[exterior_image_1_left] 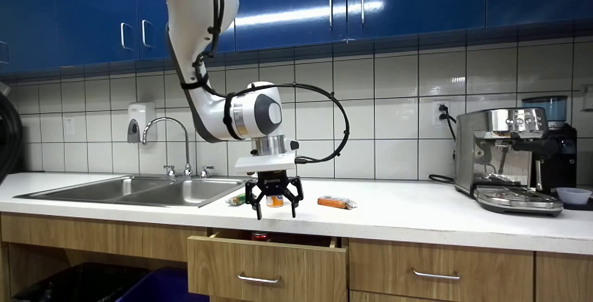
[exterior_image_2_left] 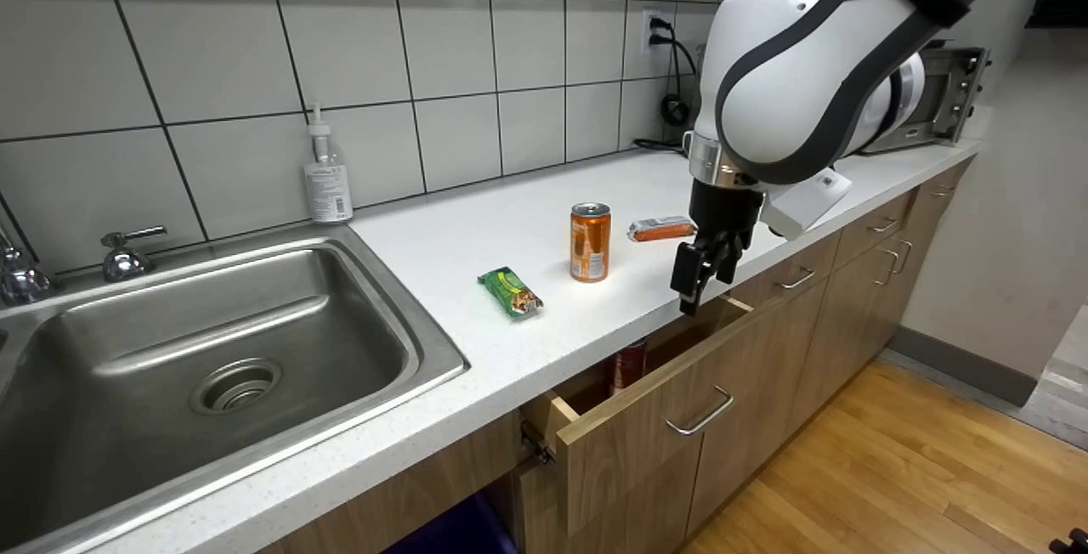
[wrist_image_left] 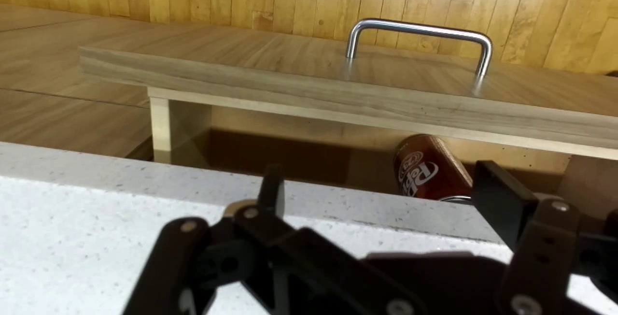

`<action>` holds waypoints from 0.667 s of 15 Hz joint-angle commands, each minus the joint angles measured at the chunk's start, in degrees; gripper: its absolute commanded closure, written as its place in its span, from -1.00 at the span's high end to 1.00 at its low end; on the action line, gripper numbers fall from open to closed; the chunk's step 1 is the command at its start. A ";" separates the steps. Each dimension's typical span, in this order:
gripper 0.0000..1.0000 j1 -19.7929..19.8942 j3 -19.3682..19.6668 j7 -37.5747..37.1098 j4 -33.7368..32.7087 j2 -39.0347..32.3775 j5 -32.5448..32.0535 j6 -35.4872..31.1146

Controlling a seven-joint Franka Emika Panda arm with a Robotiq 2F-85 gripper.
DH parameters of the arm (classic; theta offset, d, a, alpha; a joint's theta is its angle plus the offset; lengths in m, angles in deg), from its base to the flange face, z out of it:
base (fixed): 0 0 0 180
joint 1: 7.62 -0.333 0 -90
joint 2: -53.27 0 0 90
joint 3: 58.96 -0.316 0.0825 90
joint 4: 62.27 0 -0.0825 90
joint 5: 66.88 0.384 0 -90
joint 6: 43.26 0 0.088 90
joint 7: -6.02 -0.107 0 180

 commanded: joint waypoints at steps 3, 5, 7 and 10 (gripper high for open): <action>1.00 -0.50 -1.05 -0.75 0.10 -1.73 -0.08 -4.58; 1.00 -0.64 -1.43 -1.05 0.22 -2.57 0.58 -6.42; 1.00 -0.66 -1.96 -1.11 0.28 -3.23 1.00 -7.57; 1.00 -1.12 -2.68 -1.72 1.42 -3.06 1.35 -8.84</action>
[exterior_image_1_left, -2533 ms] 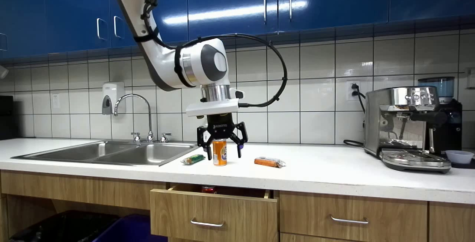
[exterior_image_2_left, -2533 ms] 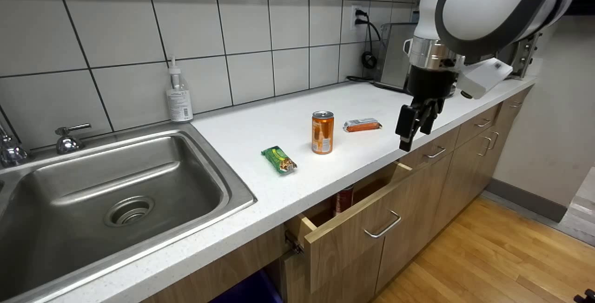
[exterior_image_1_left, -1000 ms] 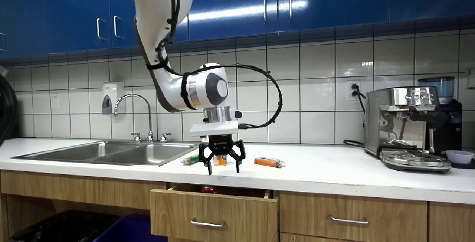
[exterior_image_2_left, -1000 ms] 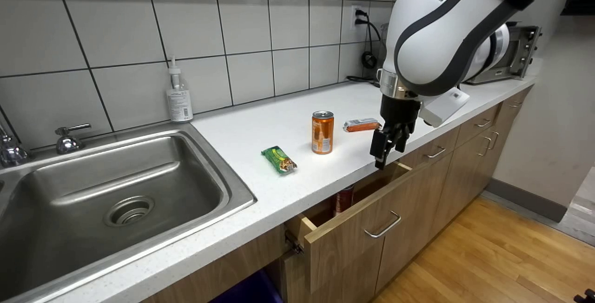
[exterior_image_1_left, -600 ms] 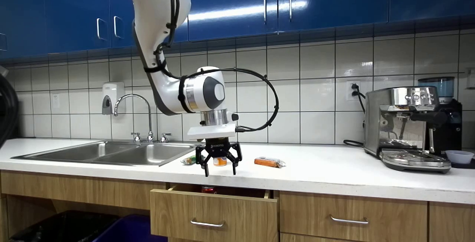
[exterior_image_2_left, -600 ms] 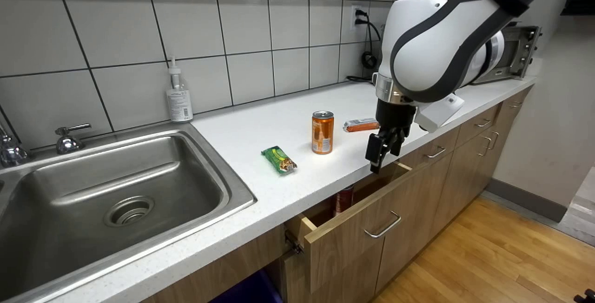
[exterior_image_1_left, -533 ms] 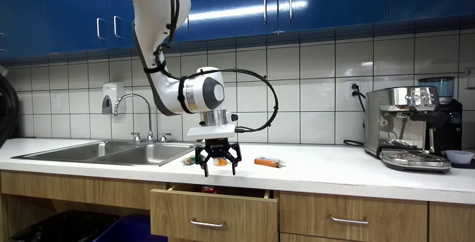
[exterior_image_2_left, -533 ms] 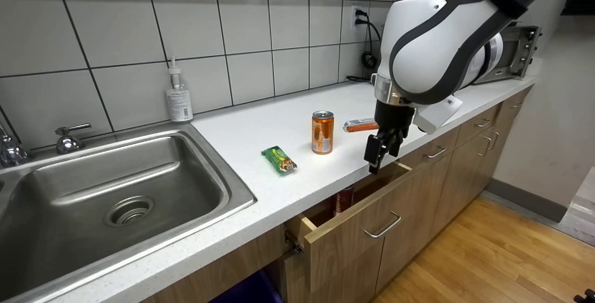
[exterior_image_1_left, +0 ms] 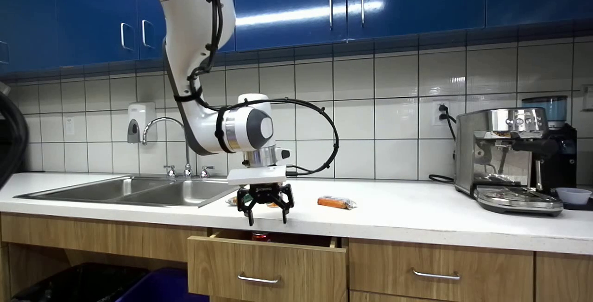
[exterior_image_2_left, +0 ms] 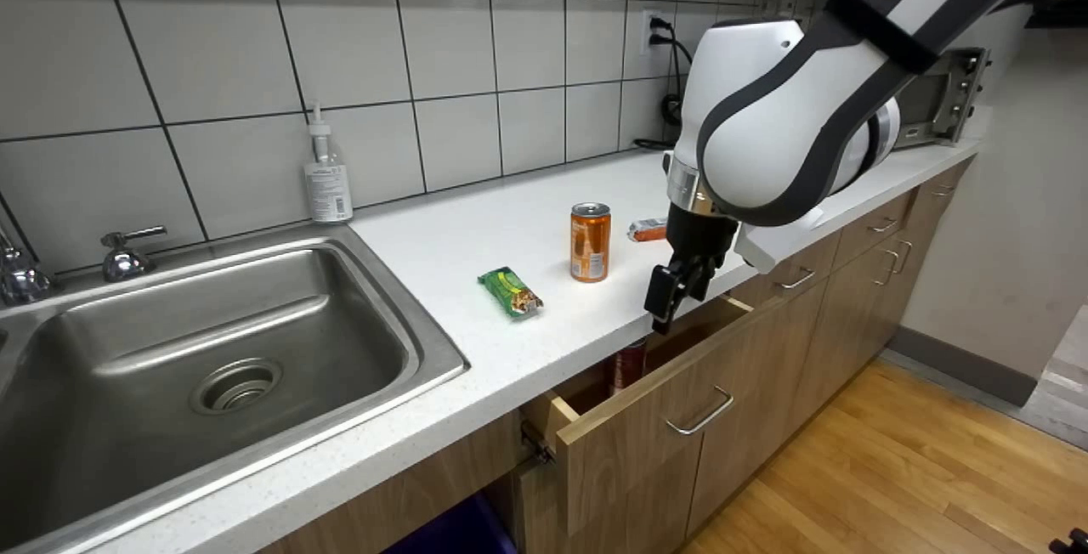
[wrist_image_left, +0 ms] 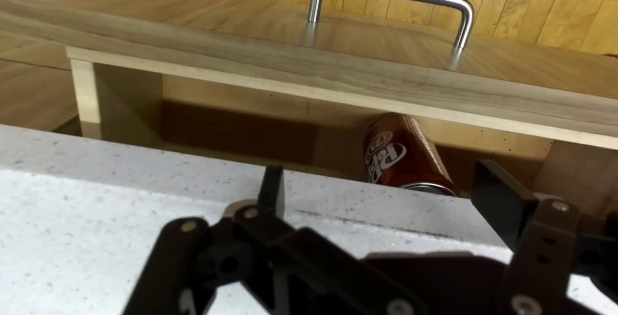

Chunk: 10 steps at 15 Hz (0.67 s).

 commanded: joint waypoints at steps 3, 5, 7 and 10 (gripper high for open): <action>1.00 -0.41 -1.45 -1.74 1.39 -0.16 1.11 -2.69; 1.00 -0.68 -1.42 -2.12 1.69 -0.37 0.96 -3.58; 1.00 -0.72 -1.35 -2.34 2.03 -0.81 0.97 -4.46; 1.00 -0.57 -1.49 -2.48 2.67 -1.49 1.20 -5.84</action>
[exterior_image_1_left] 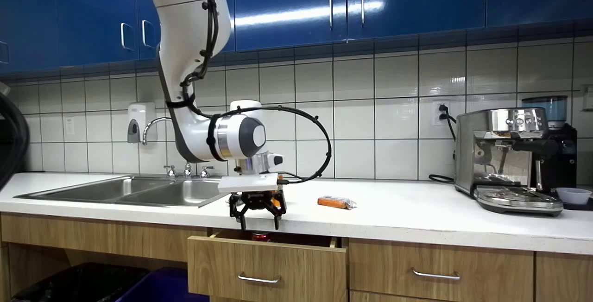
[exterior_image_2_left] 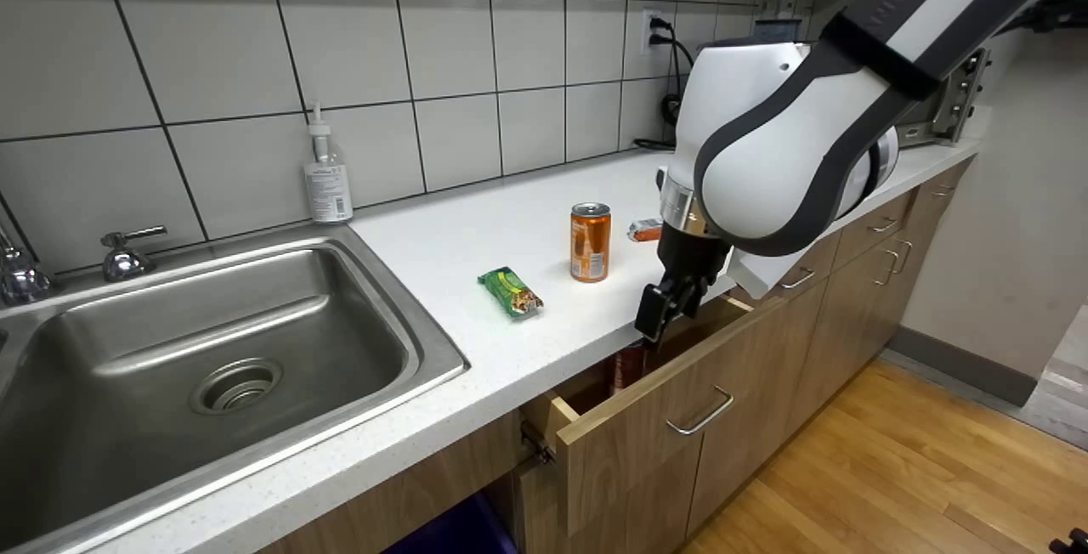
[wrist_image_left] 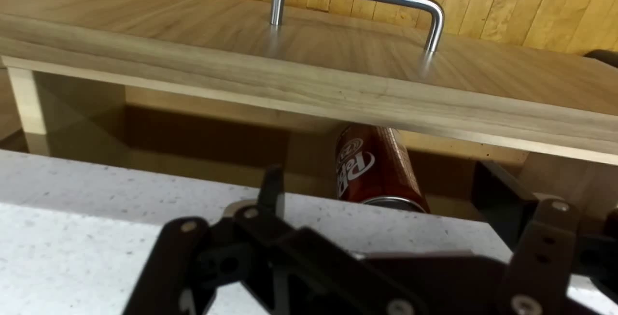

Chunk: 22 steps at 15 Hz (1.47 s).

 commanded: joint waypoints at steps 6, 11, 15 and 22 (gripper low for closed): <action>1.00 0.51 -0.83 -1.64 1.44 -2.33 2.73 -5.21; 1.00 0.66 -0.78 -2.38 1.32 -3.37 3.66 -6.86; 1.00 0.31 -0.62 -3.26 1.54 -3.61 3.87 -6.73; 1.00 2.33 -3.07 -1.85 1.87 -2.79 6.48 -4.58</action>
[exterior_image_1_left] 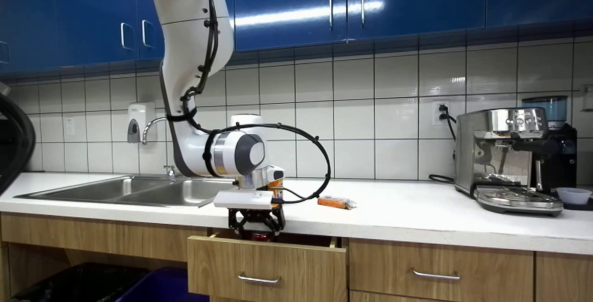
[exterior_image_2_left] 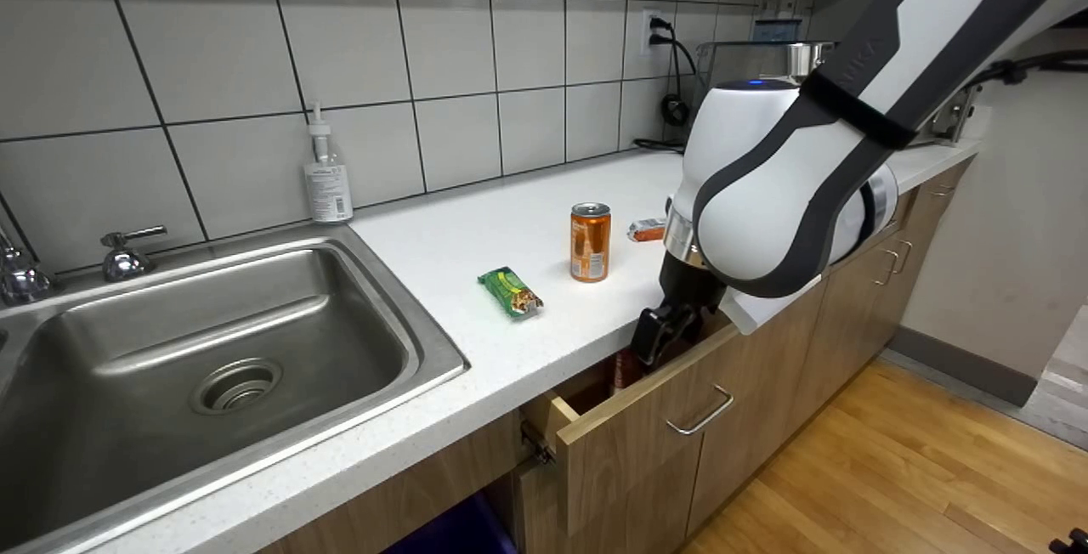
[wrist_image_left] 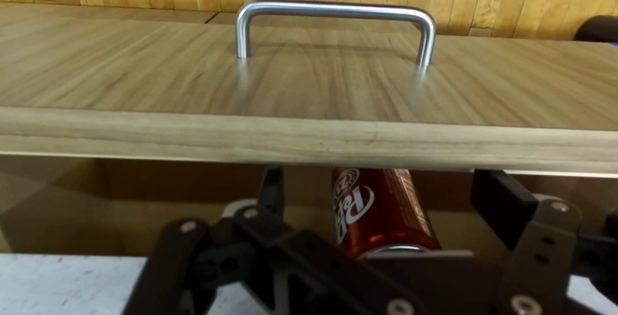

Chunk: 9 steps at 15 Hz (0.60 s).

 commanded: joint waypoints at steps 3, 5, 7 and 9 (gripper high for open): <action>1.00 3.60 -4.72 1.95 0.81 1.03 4.27 1.84; 1.00 4.53 -5.80 2.37 0.82 1.10 5.45 2.74; 1.00 5.39 -6.33 2.91 0.94 1.41 6.27 4.01; 1.00 5.33 -5.94 2.89 0.91 1.67 6.09 5.77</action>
